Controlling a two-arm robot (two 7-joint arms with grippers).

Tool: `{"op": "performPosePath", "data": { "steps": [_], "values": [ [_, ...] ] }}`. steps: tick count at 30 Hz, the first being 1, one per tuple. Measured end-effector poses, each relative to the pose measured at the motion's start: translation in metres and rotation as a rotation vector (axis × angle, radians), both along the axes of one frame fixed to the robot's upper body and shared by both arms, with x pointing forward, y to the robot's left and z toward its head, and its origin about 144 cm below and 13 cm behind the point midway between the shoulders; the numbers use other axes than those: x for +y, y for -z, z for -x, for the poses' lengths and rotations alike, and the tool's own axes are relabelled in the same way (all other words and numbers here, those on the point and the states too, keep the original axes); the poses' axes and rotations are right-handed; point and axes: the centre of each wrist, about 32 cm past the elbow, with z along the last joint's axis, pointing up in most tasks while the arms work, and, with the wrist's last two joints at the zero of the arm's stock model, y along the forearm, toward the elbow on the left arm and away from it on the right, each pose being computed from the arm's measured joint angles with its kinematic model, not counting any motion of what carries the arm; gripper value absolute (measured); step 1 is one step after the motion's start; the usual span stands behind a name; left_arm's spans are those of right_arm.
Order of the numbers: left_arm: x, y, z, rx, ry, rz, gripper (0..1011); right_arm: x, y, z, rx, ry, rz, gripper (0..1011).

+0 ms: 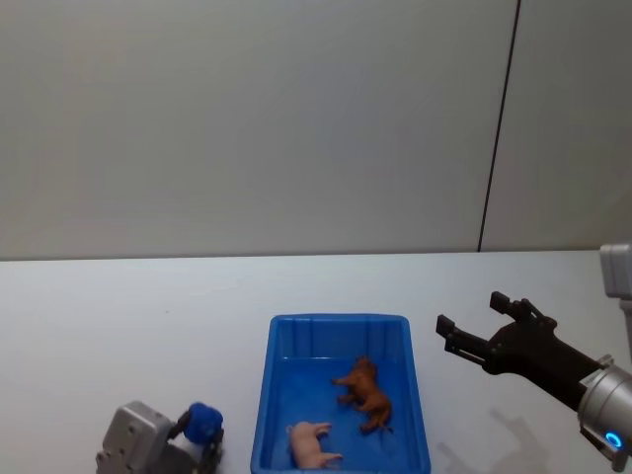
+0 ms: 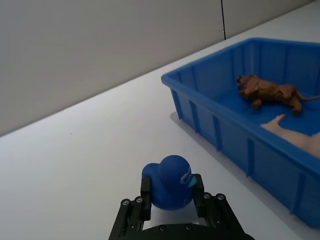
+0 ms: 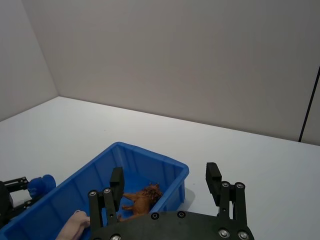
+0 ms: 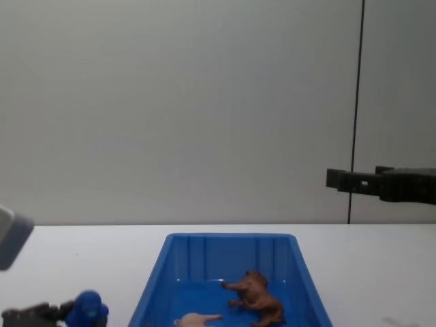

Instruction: Pick up the two dolls from the table and place them into the box.

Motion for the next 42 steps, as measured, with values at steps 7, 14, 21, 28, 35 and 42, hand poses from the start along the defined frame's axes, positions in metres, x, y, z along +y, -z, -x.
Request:
{"op": "performPosePath", "data": {
  "steps": [7,14,21,28,35,42],
  "values": [
    [-0.002,-0.021,-0.007,-0.076,-0.004,-0.015,436,0.000,0.000,0.000,0.000,0.000,0.000,1001],
    [-0.013,-0.044,-0.014,-0.151,0.014,-0.025,393,0.000,0.000,0.000,0.000,0.000,0.000,1001],
    [-0.035,-0.058,-0.019,-0.193,0.075,-0.020,345,0.000,0.000,0.000,0.000,0.000,0.000,1001],
    [-0.056,-0.062,-0.020,-0.204,0.137,-0.006,378,0.000,0.000,0.000,0.000,0.000,0.000,1001],
    [-0.073,-0.064,-0.019,-0.213,0.202,0.015,610,0.000,0.000,0.000,0.000,0.000,0.000,1001],
    [-0.082,-0.065,-0.018,-0.230,0.249,0.035,863,0.000,0.000,0.000,0.000,0.000,0.000,1001]
  ]
}}
